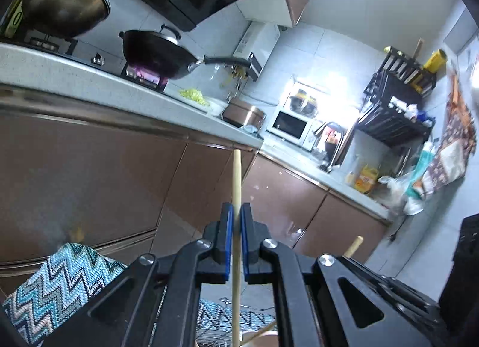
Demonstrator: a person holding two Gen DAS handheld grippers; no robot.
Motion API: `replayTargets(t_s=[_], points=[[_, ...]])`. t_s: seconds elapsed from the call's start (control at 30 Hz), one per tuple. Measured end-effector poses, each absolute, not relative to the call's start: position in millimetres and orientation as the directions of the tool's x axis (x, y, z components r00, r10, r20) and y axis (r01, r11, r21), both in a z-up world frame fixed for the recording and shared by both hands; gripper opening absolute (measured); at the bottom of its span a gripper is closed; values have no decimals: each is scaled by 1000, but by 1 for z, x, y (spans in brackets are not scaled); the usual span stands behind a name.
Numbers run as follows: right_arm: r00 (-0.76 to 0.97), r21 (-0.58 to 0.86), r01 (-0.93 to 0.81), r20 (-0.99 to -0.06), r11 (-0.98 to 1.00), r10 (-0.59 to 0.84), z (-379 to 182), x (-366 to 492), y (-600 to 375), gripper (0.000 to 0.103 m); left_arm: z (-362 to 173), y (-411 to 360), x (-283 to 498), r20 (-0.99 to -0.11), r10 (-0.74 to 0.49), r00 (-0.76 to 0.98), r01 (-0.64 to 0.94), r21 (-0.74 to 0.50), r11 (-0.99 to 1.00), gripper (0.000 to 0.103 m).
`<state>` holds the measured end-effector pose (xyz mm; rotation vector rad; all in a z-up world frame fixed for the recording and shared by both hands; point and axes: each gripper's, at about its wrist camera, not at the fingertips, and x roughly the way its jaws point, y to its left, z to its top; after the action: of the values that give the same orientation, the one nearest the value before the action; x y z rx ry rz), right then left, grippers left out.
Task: Organize utensils
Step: 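Lower both chopsticks into the wire holder and open both tools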
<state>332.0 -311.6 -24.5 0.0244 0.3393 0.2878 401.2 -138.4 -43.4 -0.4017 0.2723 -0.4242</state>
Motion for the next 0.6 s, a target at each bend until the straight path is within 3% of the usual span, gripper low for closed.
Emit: replayTargets(t_s=[0.3,0.37,0.47,0.6], points=[[889,27,-259,-384,965,250,-57,336,-308,7,-89,-145,414,-199,-380,903,276,-409,870,7],[888,30,-252,-391,967,243,-60,334,-309,7,-92,-142,410,-201,-382,902,276,-411,869,15],[892,25,-237,-391,971,228,-59,328,-310,21,-88,-136,401,-198,-386,901,284,-402,870,25],[901,35,-219,-376,975,216,-50,317,-313,28,-77,-125,385,-205,-394,896,292,-397,870,31]])
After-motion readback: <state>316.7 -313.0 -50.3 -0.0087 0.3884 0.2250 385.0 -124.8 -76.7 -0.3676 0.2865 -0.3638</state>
